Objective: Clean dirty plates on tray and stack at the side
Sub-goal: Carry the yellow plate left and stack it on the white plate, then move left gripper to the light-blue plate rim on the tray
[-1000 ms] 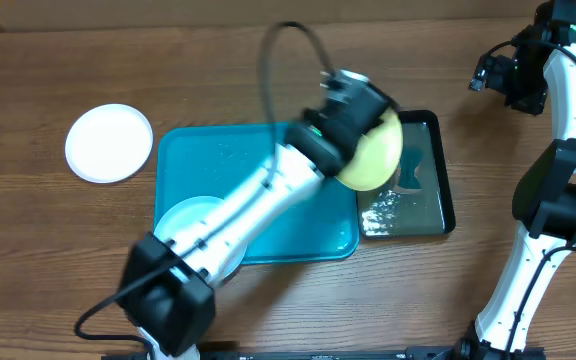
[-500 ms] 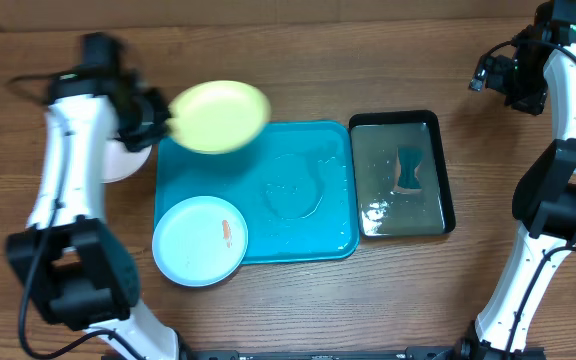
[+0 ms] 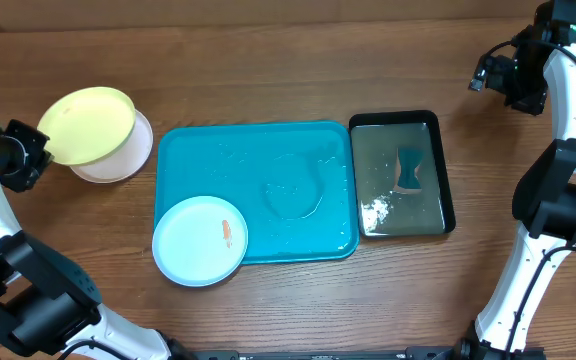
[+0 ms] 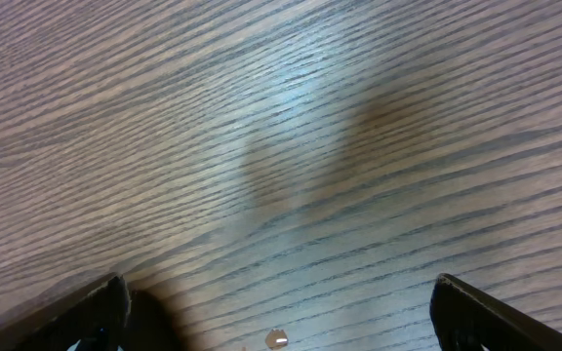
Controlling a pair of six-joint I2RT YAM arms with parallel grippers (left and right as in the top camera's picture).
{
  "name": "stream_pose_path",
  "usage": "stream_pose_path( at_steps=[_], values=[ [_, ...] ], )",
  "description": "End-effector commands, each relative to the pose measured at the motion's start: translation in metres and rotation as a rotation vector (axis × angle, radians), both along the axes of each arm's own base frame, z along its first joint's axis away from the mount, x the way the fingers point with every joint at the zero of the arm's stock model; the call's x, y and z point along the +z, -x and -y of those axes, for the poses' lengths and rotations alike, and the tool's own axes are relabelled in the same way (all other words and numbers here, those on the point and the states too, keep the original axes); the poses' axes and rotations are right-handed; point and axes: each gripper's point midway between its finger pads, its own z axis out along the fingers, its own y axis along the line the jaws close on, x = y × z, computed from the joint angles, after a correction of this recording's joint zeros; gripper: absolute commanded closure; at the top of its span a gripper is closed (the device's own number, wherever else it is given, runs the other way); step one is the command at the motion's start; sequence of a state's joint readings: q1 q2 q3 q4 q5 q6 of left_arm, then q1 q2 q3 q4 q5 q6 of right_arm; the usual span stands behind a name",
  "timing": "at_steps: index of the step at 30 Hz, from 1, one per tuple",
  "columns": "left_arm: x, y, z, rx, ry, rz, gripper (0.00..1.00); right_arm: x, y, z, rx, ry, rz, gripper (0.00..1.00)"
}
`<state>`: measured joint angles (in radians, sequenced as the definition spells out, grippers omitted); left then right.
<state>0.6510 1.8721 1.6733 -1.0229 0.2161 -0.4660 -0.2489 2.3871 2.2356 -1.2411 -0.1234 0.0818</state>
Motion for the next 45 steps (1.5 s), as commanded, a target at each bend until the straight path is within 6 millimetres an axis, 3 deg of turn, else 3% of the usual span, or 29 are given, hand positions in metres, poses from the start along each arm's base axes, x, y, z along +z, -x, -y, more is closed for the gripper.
stream_pose_path(
  at_steps=[1,6,16,23,25,28,30,31,33,39,45],
  values=[
    [-0.011,-0.001,-0.007,0.013,-0.085,-0.046,0.96,0.019,-0.006,0.005,-0.011,0.011,0.049,0.00],
    [-0.024,-0.007,-0.015,0.028,-0.175,-0.055,0.96,0.019,-0.006,0.005,-0.011,0.011,0.049,0.00],
    [-0.072,-0.013,-0.014,0.024,-0.217,-0.008,0.96,0.019,-0.006,0.005,-0.011,0.011,0.049,0.00],
    [-0.073,-0.022,-0.010,0.003,-0.204,0.044,0.96,0.019,-0.006,0.005,-0.011,0.011,0.049,0.00],
    [-0.073,-0.025,-0.006,-0.012,-0.196,0.053,0.80,0.019,-0.006,0.005,-0.011,0.011,0.049,0.00],
    [-0.073,-0.028,-0.001,-0.050,-0.202,0.052,0.41,0.019,-0.006,0.005,-0.011,0.011,0.049,0.00],
    [-0.074,-0.029,0.003,-0.079,-0.199,0.053,0.23,0.019,-0.006,0.005,-0.011,0.011,0.049,0.00],
    [-0.074,-0.031,0.007,-0.094,-0.189,0.057,0.18,0.019,-0.006,0.005,-0.011,0.011,0.049,0.00],
    [-0.073,-0.033,0.018,-0.130,-0.148,0.074,0.16,0.019,-0.006,0.005,-0.011,0.011,0.049,0.00],
    [-0.069,-0.020,0.053,-0.179,-0.005,0.056,0.21,0.019,-0.006,0.005,-0.011,0.011,0.049,0.00],
    [-0.043,0.014,0.122,-0.271,0.249,0.016,0.25,0.019,-0.006,0.005,-0.011,0.011,0.049,0.00]
  ],
)
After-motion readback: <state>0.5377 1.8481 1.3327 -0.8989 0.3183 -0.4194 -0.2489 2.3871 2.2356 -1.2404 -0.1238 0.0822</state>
